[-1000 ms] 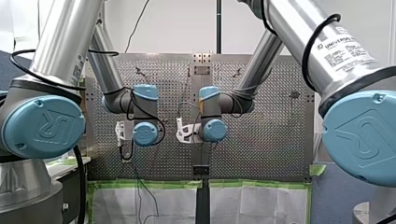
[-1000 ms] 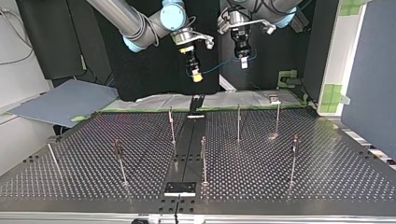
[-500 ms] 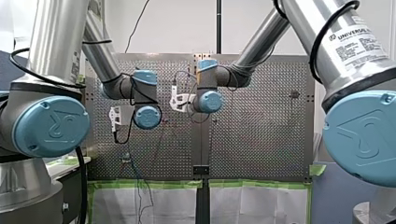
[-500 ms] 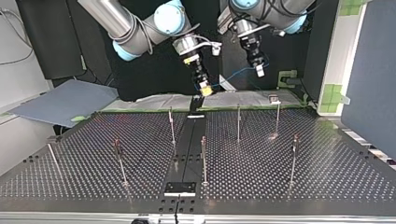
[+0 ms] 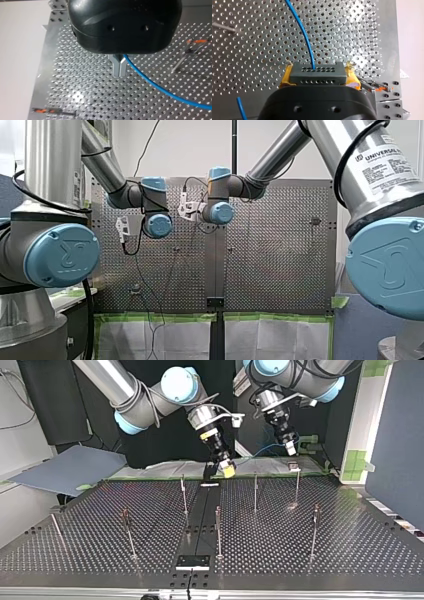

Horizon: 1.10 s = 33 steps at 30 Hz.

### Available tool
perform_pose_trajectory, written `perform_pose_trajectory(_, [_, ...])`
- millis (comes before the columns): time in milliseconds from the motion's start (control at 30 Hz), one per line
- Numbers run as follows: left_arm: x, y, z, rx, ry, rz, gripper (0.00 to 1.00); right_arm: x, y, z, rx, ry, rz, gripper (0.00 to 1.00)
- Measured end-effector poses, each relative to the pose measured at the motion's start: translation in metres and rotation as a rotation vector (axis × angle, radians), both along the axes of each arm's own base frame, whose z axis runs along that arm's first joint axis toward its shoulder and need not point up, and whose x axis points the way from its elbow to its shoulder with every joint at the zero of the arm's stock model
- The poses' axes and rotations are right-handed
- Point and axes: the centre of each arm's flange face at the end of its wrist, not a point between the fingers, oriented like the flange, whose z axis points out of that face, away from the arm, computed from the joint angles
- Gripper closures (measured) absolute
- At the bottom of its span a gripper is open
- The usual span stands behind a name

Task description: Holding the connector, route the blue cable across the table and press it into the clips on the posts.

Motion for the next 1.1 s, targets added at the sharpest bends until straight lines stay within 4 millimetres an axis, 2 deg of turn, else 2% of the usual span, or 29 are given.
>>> perform_pose_trajectory(233, [0.005, 0.008, 0.034, -0.010, -0.032, 0.024, 1.00, 0.011, -0.007, 0.007, 0.002, -0.003, 0.013, 1.00])
perform_pose_trajectory(567, [0.005, 0.018, 0.083, -0.009, -0.075, 0.018, 1.00, 0.024, -0.015, 0.041, 0.002, -0.035, 0.045, 1.00])
perform_pose_trajectory(700, [0.007, 0.022, 0.088, -0.003, -0.066, 0.021, 1.00, 0.029, -0.018, 0.057, 0.005, -0.058, 0.054, 1.00])
perform_pose_trajectory(900, [0.023, 0.028, 0.090, -0.001, -0.067, 0.023, 1.00, 0.036, -0.022, 0.082, -0.013, -0.087, 0.064, 1.00])
perform_pose_trajectory(1100, [0.042, 0.039, 0.103, -0.004, -0.103, 0.023, 1.00, 0.041, -0.027, 0.105, -0.020, -0.114, 0.072, 1.00])
